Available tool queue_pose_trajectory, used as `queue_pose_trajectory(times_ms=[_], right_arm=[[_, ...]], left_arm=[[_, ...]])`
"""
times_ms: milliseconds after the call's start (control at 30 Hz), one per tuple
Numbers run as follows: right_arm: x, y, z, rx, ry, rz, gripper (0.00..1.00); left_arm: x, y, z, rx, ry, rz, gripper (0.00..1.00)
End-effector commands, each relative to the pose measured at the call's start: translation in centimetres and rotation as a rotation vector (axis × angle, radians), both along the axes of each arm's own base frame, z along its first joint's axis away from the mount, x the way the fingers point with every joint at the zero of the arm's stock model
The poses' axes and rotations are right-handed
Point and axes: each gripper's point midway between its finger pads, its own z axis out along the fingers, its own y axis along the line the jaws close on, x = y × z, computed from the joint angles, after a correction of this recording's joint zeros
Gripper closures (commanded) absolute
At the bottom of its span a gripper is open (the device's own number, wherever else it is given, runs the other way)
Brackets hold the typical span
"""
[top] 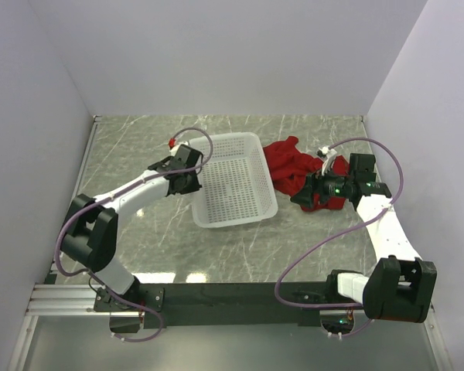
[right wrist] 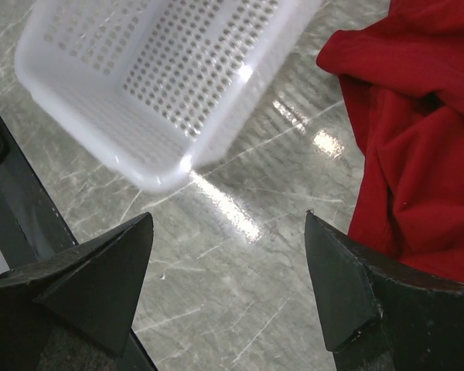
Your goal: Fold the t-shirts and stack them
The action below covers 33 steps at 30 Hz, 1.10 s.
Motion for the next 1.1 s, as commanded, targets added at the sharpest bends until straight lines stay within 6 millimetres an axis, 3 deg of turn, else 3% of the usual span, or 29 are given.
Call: queue_pose_trajectory(times_ms=[0, 67, 100, 200, 300, 400, 433, 500, 533, 567, 700, 833, 933, 967, 1033, 1067], right_arm=[[0.2, 0.0, 1.4, 0.018, -0.056, 0.006, 0.15], [0.3, -0.1, 1.5, 0.021, -0.056, 0.005, 0.15], [0.2, 0.0, 1.4, 0.025, -0.054, 0.009, 0.15], [0.2, 0.1, 1.5, 0.029, -0.053, 0.016, 0.15], [0.1, 0.2, 1.6, 0.037, -0.048, 0.023, 0.15], [0.1, 0.3, 1.7, 0.043, -0.051, 0.034, 0.15], [0.0, 0.3, 1.7, 0.045, -0.049, 0.036, 0.15], [0.0, 0.3, 1.8, 0.048, -0.052, 0.039, 0.15], [-0.1, 0.4, 1.8, 0.049, -0.052, 0.041, 0.15], [-0.1, 0.4, 1.8, 0.047, -0.053, 0.043, 0.15], [-0.2, 0.4, 2.0, 0.053, -0.060, 0.049, 0.15], [-0.2, 0.3, 2.1, 0.052, -0.063, 0.052, 0.15], [-0.2, 0.3, 2.1, 0.054, -0.058, 0.053, 0.15], [-0.2, 0.3, 2.1, 0.055, -0.058, 0.053, 0.15], [-0.2, 0.3, 2.0, 0.057, -0.053, 0.054, 0.15], [-0.1, 0.3, 1.9, 0.054, -0.052, 0.053, 0.15]], left_arm=[[2.8, 6.9, 2.3, 0.159, -0.085, 0.048, 0.99], [3.7, 9.4, 2.3, 0.198, -0.080, 0.007, 0.99], [4.4, 12.2, 2.3, 0.222, -0.078, 0.049, 1.00], [5.8, 17.1, 2.4, 0.323, -0.093, 0.035, 0.99], [6.8, 21.1, 2.5, 0.515, -0.095, -0.081, 1.00], [7.9, 24.4, 2.1, 0.607, -0.071, -0.073, 0.99], [8.5, 24.7, 1.4, 0.617, -0.058, -0.096, 1.00], [9.5, 27.8, 2.0, 0.612, -0.055, -0.035, 1.00], [9.7, 28.6, 1.1, 0.612, -0.022, -0.023, 1.00], [10.6, 29.5, 1.9, 0.621, -0.037, 0.002, 0.99], [11.2, 34.0, 1.8, 0.680, 0.010, 0.085, 0.99], [11.9, 37.1, 2.4, 0.701, 0.016, 0.159, 0.98], [12.4, 38.4, 2.9, 0.700, 0.011, 0.196, 0.82], [12.5, 38.9, 3.2, 0.702, 0.005, 0.213, 0.72], [12.4, 39.5, 3.4, 0.702, 0.001, 0.244, 0.65], [12.4, 39.8, 3.9, 0.703, -0.007, 0.272, 0.56]])
